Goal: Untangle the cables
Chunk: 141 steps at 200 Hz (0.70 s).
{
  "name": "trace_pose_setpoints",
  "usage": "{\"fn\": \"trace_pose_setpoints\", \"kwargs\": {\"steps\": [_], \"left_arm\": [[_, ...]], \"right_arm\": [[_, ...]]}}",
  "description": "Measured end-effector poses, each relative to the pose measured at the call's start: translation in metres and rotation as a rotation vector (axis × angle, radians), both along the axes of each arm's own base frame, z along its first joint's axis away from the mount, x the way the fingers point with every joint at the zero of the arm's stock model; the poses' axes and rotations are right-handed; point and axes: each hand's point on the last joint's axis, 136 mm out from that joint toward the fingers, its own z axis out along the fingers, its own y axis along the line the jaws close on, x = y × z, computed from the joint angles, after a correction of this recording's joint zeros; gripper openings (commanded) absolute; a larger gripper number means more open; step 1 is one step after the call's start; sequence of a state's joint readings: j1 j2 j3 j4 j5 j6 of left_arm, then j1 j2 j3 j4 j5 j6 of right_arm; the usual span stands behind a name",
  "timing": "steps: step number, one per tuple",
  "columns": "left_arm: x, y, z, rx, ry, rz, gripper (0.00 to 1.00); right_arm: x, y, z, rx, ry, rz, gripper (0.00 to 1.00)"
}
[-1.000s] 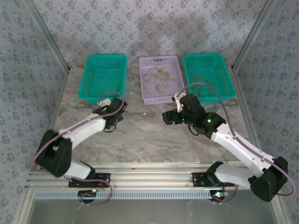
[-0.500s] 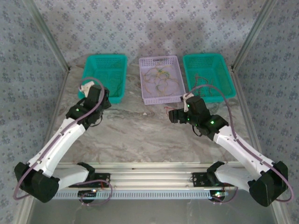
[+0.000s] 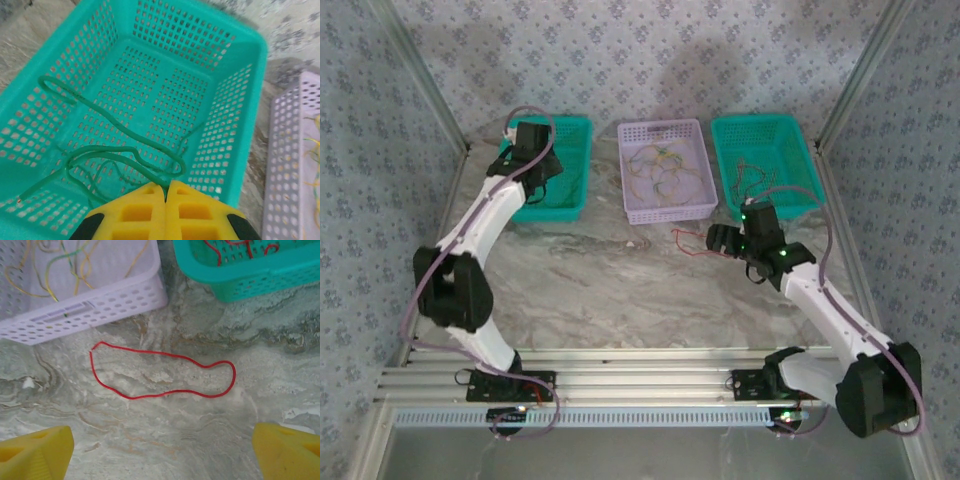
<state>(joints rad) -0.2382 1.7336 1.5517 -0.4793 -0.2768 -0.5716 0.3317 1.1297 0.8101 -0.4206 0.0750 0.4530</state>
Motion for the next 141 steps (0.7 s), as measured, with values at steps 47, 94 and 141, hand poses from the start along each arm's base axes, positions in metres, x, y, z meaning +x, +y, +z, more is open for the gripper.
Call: {"fn": "trace_pose_setpoints", "kwargs": {"steps": [47, 94, 141], "left_arm": [[0.04, 0.003, -0.061, -0.05, 0.133, -0.016, 0.01], [0.056, -0.004, -0.093, -0.064, 0.202, -0.039, 0.19], [0.052, -0.009, -0.117, -0.081, 0.271, -0.058, 0.54]], "right_arm": [[0.004, 0.013, -0.055, -0.022, 0.167, 0.03, 0.92], [0.015, 0.049, -0.069, -0.026, 0.192, 0.12, 0.9], [0.027, 0.082, -0.081, -0.073, 0.198, 0.204, 0.83]]}}
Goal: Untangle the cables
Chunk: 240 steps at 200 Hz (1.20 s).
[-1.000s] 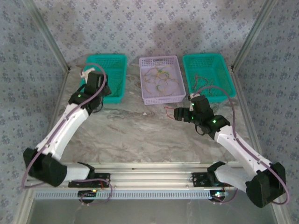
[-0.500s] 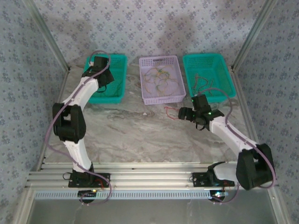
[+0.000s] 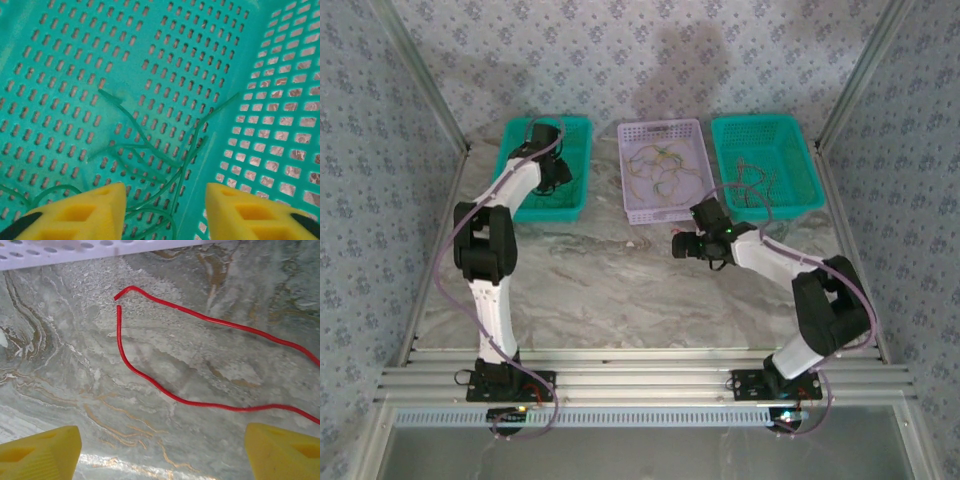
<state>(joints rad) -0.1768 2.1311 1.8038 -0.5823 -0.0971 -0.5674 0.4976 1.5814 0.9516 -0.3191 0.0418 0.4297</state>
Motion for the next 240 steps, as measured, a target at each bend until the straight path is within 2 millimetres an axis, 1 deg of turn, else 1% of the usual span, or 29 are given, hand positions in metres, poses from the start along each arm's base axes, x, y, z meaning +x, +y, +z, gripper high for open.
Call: {"fn": "trace_pose_setpoints", "kwargs": {"steps": [43, 61, 69, 81, 84, 92, 102, 106, 109, 122, 124, 132, 144, 150, 156, 165, 194, 208, 214, 234, 240], "left_arm": [[-0.003, -0.004, 0.001, 0.001, 0.009, -0.017, 0.68], [-0.005, -0.008, 0.012, 0.002, -0.008, -0.032, 0.72], [-0.007, -0.011, 0.023, 0.001, -0.026, -0.042, 0.73], [-0.009, -0.016, 0.046, -0.002, -0.068, -0.059, 0.77], [-0.01, -0.018, 0.054, -0.002, -0.084, -0.066, 0.78], [-0.013, -0.022, 0.071, -0.003, -0.117, -0.081, 0.84], [-0.018, -0.027, 0.096, -0.005, -0.165, -0.097, 0.85], [-0.02, -0.029, 0.106, -0.002, -0.186, -0.106, 0.9], [-0.022, -0.03, 0.111, -0.003, -0.197, -0.108, 0.91], [-0.032, -0.036, 0.141, 0.002, -0.257, -0.13, 0.94], [-0.035, -0.036, 0.145, 0.004, -0.266, -0.135, 0.98], [-0.043, -0.038, 0.158, 0.009, -0.294, -0.145, 1.0], [-0.056, -0.041, 0.17, 0.008, -0.323, -0.155, 0.99], [-0.063, -0.04, 0.174, 0.009, -0.331, -0.157, 1.0], [-0.069, -0.04, 0.175, 0.011, -0.333, -0.157, 1.0], [-0.078, -0.037, 0.176, 0.013, -0.336, -0.155, 1.0], [-0.104, -0.024, 0.17, 0.035, -0.324, -0.139, 1.0], [-0.115, -0.019, 0.17, 0.047, -0.33, -0.136, 0.99], [-0.12, -0.016, 0.171, 0.053, -0.334, -0.134, 1.0], [-0.135, -0.008, 0.177, 0.07, -0.355, -0.124, 1.0], [-0.139, -0.006, 0.18, 0.074, -0.363, -0.12, 1.0]], "right_arm": [[0.008, 0.007, -0.014, -0.055, 0.011, 0.02, 0.77], [0.009, 0.012, -0.015, -0.076, 0.0, 0.041, 0.76], [0.009, 0.016, -0.015, -0.083, -0.004, 0.054, 0.76], [0.01, 0.022, -0.015, -0.093, -0.011, 0.071, 0.74], [0.011, 0.023, -0.015, -0.095, -0.014, 0.075, 0.73], [0.012, 0.027, -0.016, -0.099, -0.017, 0.087, 0.71], [0.014, 0.03, -0.018, -0.101, -0.017, 0.094, 0.7], [0.015, 0.031, -0.019, -0.102, -0.016, 0.096, 0.68], [0.015, 0.031, -0.019, -0.103, -0.016, 0.096, 0.67], [0.018, 0.032, -0.021, -0.109, -0.016, 0.098, 0.65], [0.019, 0.033, -0.022, -0.111, -0.016, 0.1, 0.65], [0.021, 0.033, -0.023, -0.117, -0.019, 0.1, 0.62], [0.025, 0.032, -0.025, -0.125, -0.021, 0.095, 0.61], [0.027, 0.032, -0.026, -0.125, -0.022, 0.093, 0.6], [0.028, 0.032, -0.027, -0.126, -0.021, 0.092, 0.56], [0.03, 0.031, -0.029, -0.127, -0.02, 0.09, 0.55], [0.035, 0.028, -0.035, -0.13, -0.011, 0.08, 0.54], [0.037, 0.029, -0.038, -0.131, -0.008, 0.079, 0.48], [0.037, 0.029, -0.04, -0.131, -0.006, 0.078, 0.46], [0.038, 0.029, -0.046, -0.138, 0.002, 0.08, 0.44], [0.038, 0.029, -0.046, -0.138, 0.002, 0.079, 0.43]]}}
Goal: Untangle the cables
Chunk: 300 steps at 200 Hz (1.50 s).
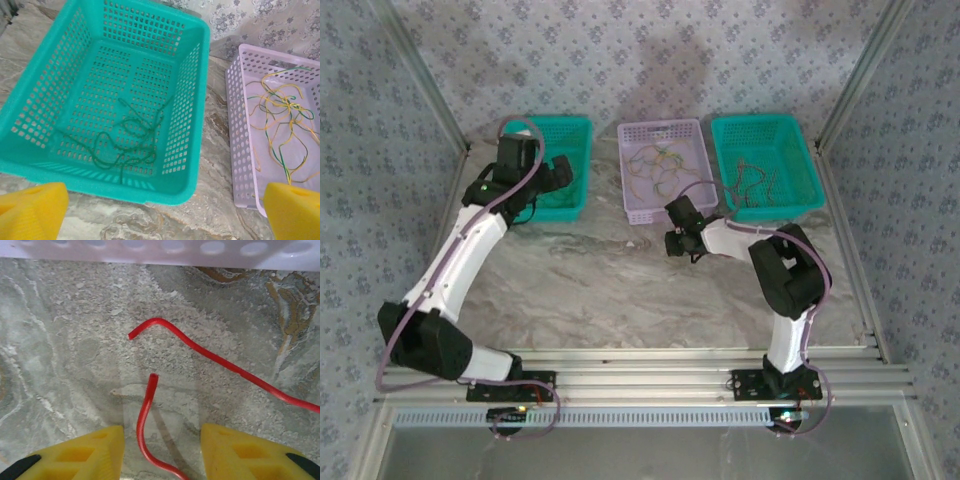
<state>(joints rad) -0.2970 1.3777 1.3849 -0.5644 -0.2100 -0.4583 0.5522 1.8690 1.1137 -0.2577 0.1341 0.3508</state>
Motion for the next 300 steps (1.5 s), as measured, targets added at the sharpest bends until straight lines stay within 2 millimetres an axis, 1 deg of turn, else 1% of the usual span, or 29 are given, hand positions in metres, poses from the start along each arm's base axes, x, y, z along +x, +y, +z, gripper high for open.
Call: {"fn": "trace_pose_setpoints", "kwargs": {"steps": [20, 31, 46, 54, 67, 95, 109, 125, 151, 195, 217, 228, 242, 251, 274, 300], "left_arm": [[-0.01, 0.006, 0.011, 0.004, -0.031, 0.009, 1.0], [-0.015, 0.008, 0.015, 0.004, -0.046, 0.015, 1.0], [-0.02, 0.012, 0.016, 0.008, -0.054, 0.022, 1.0], [-0.023, 0.014, 0.014, 0.013, -0.054, 0.029, 1.0], [-0.027, 0.017, 0.01, 0.023, -0.049, 0.035, 1.0], [-0.028, 0.019, 0.005, 0.037, -0.041, 0.041, 1.0], [-0.028, 0.02, 0.004, 0.042, -0.042, 0.045, 1.0], [-0.028, 0.02, 0.002, 0.047, -0.042, 0.043, 1.0], [-0.028, 0.022, -0.003, 0.057, -0.032, 0.046, 1.0], [-0.031, 0.025, -0.004, 0.069, -0.037, 0.056, 1.0], [-0.032, 0.026, -0.001, 0.069, -0.048, 0.057, 1.0], [-0.032, 0.026, 0.001, 0.066, -0.055, 0.058, 1.0], [-0.032, 0.026, 0.004, 0.063, -0.064, 0.058, 1.0], [-0.033, 0.026, 0.004, 0.063, -0.065, 0.058, 1.0], [-0.034, 0.026, 0.006, 0.061, -0.071, 0.058, 1.0], [-0.034, 0.026, 0.007, 0.06, -0.075, 0.058, 1.0]], "right_arm": [[0.002, 0.001, 0.001, 0.004, -0.007, -0.002, 0.32], [0.002, 0.001, 0.001, 0.004, -0.008, -0.001, 0.3], [0.002, 0.002, 0.002, 0.006, -0.01, -0.003, 0.27], [0.002, 0.002, 0.002, 0.006, -0.009, -0.001, 0.25], [0.002, 0.002, 0.0, 0.005, -0.008, -0.001, 0.24], [0.003, 0.002, -0.001, -0.002, -0.011, -0.003, 0.2], [0.003, 0.002, 0.0, -0.009, -0.015, -0.005, 0.13], [0.003, 0.001, 0.0, -0.017, -0.021, -0.003, 0.1], [0.003, 0.003, 0.001, -0.019, -0.027, 0.003, 0.0], [0.002, 0.004, 0.001, -0.019, -0.032, 0.005, 0.0], [-0.006, 0.001, 0.005, -0.019, -0.031, 0.009, 0.0], [-0.011, -0.001, 0.012, -0.015, -0.038, 0.012, 0.0], [-0.017, -0.002, 0.027, -0.002, -0.058, 0.019, 0.0], [-0.019, -0.001, 0.041, 0.013, -0.08, 0.023, 0.0], [-0.025, 0.003, 0.083, 0.063, -0.158, 0.036, 0.0], [-0.037, 0.002, 0.128, 0.109, -0.241, 0.042, 0.0]]}}
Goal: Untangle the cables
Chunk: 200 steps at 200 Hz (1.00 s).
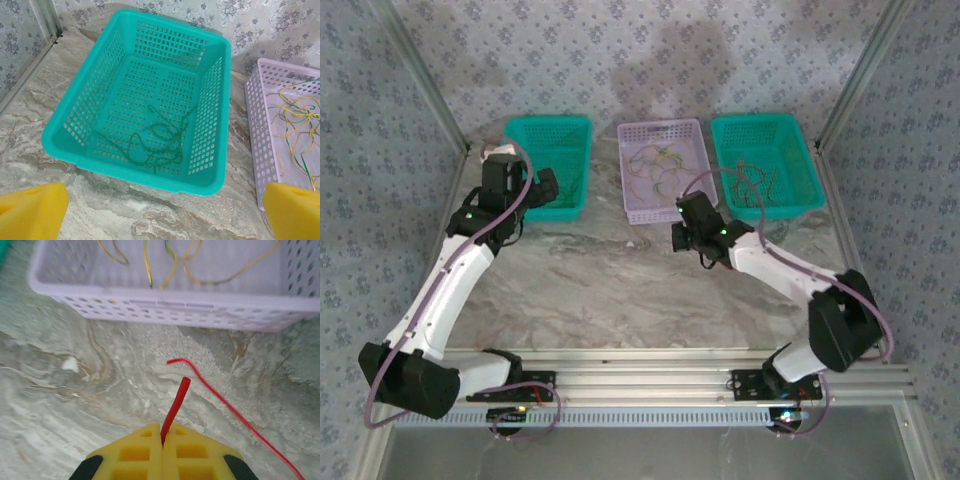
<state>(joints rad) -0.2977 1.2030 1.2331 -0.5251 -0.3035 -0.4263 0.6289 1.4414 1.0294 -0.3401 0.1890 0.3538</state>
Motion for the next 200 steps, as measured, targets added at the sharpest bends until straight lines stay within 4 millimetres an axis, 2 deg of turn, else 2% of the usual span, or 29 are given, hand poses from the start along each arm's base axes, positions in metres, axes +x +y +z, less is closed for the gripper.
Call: {"fn": "trace_pose_setpoints", "kwargs": {"steps": [54, 92, 112, 134, 153, 173, 200], "left_arm": [[0.0, 0.0, 0.002, -0.003, -0.007, 0.0, 1.0], [0.0, 0.0, 0.002, -0.002, -0.007, 0.0, 1.0], [0.0, 0.0, 0.002, -0.003, -0.007, -0.001, 1.0], [-0.001, 0.0, -0.002, -0.002, 0.0, -0.003, 1.0], [0.0, -0.001, -0.004, 0.0, 0.006, -0.003, 1.0], [0.002, -0.001, -0.007, 0.003, 0.016, -0.003, 1.0], [0.004, -0.002, -0.012, 0.007, 0.029, -0.003, 1.0]], "right_arm": [[-0.03, -0.013, 0.075, 0.049, -0.133, -0.001, 0.0], [-0.028, -0.022, 0.141, 0.089, -0.236, -0.008, 0.0], [-0.015, -0.035, 0.174, 0.124, -0.285, -0.035, 0.0], [0.007, -0.057, 0.195, 0.17, -0.302, -0.091, 0.0], [0.03, -0.075, 0.204, 0.188, -0.3, -0.139, 0.0], [0.054, -0.082, 0.21, 0.208, -0.291, -0.157, 0.0], [0.087, -0.095, 0.206, 0.243, -0.261, -0.186, 0.0]]}}
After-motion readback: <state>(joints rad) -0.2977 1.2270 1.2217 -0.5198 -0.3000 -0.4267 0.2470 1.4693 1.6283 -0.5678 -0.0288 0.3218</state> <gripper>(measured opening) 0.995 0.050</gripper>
